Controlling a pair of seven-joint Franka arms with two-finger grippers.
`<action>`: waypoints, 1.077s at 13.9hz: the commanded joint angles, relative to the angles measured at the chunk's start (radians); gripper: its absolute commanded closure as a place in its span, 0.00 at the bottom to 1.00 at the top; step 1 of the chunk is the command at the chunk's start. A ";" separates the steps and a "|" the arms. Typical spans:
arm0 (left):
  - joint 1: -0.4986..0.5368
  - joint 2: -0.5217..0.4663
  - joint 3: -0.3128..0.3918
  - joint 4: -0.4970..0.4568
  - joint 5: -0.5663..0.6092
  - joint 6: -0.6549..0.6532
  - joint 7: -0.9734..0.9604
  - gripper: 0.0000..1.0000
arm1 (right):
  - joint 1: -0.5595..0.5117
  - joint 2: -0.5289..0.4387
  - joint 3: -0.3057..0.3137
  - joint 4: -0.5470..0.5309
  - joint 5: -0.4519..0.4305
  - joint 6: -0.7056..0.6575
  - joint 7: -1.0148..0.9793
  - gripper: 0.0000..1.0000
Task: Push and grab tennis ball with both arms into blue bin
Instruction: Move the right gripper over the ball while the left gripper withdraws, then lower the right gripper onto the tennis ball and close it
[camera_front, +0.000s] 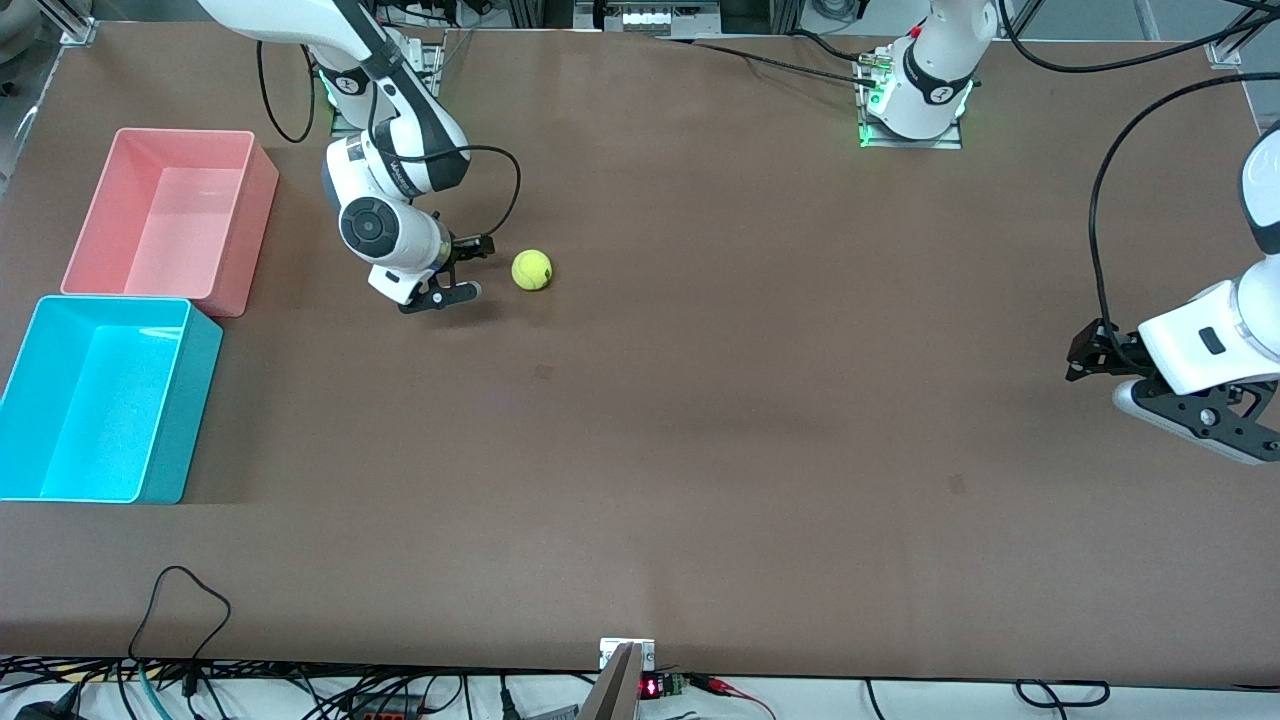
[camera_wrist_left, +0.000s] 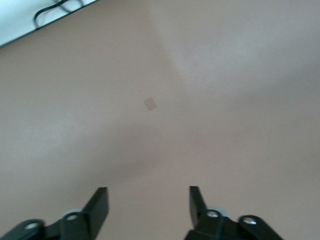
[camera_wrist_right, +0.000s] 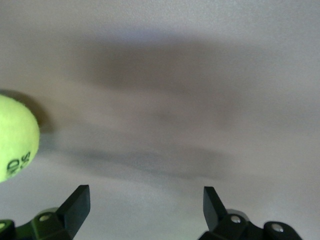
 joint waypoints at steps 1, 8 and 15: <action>-0.066 -0.054 0.053 -0.011 0.011 -0.019 -0.191 0.00 | -0.002 0.002 0.016 -0.003 0.011 0.016 0.016 0.00; -0.148 -0.165 0.339 -0.080 -0.225 -0.024 -0.200 0.00 | -0.002 -0.098 0.122 0.007 0.007 -0.007 -0.010 0.00; -0.183 -0.300 0.345 -0.249 -0.195 -0.018 -0.251 0.00 | 0.004 -0.109 0.216 0.012 -0.004 0.060 -0.007 0.00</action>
